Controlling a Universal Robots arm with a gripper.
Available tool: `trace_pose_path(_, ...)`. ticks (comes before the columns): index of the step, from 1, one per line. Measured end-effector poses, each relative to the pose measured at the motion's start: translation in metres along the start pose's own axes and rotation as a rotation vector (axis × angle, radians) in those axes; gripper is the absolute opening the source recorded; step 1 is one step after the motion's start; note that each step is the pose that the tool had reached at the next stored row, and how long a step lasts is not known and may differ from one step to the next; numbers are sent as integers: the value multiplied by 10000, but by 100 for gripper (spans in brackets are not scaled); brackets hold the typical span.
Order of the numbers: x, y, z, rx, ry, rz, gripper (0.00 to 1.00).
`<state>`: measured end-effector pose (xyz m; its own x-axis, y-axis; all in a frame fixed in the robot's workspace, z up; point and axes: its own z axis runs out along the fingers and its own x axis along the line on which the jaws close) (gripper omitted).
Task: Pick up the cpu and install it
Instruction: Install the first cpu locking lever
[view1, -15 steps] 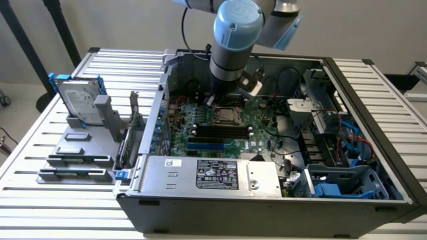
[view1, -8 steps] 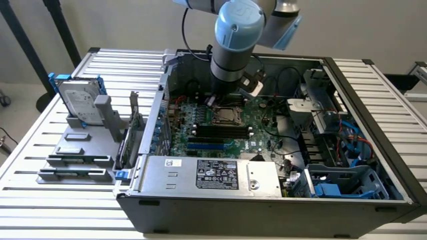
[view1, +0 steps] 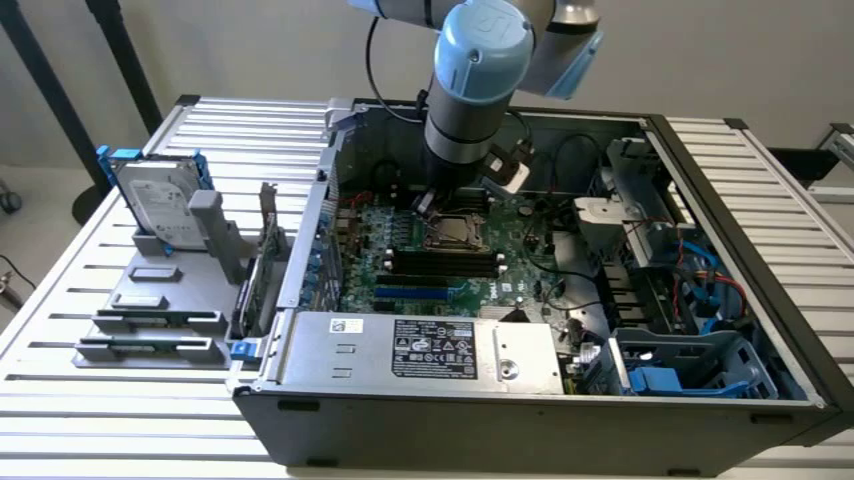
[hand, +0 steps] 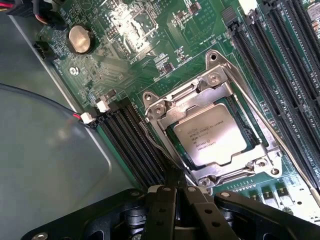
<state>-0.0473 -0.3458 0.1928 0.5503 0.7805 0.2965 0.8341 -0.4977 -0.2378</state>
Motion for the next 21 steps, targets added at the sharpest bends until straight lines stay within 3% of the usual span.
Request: trace_pose_path(21,16,13,3,17,-57,58,11)
